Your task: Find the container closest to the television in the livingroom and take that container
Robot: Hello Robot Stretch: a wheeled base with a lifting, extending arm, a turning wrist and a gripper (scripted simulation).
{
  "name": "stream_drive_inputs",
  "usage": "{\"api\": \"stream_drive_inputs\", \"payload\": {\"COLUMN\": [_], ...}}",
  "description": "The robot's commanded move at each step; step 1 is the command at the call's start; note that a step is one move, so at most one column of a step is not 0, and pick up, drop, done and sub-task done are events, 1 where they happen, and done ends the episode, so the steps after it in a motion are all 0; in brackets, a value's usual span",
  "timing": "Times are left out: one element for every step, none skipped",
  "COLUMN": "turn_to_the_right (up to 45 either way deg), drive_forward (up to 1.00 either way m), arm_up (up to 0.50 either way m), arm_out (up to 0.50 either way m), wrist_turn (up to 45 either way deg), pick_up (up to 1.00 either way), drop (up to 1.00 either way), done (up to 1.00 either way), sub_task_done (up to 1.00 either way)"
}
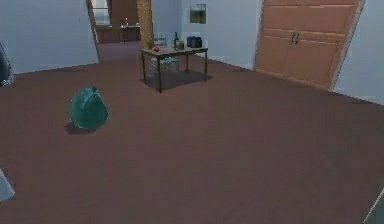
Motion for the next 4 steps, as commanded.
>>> {"api": "stream_drive_inputs", "payload": {"turn_to_the_right": [-15.0,0.0,0.0,0.0], "drive_forward": [0.00,1.00,1.00,0.95], "arm_up": [0.00,0.00,0.00,0.00], "arm_out": [0.00,0.00,0.00,0.00], "wrist_turn": [0.0,0.0,0.0,0.0], "pick_up": [0.00,0.00,0.00,0.00], "drop": [0.00,0.00,0.00,0.00], "done": [0.00,0.00,0.00,0.00], "sub_task_done": [0.00,0.00,0.00,0.00]}}
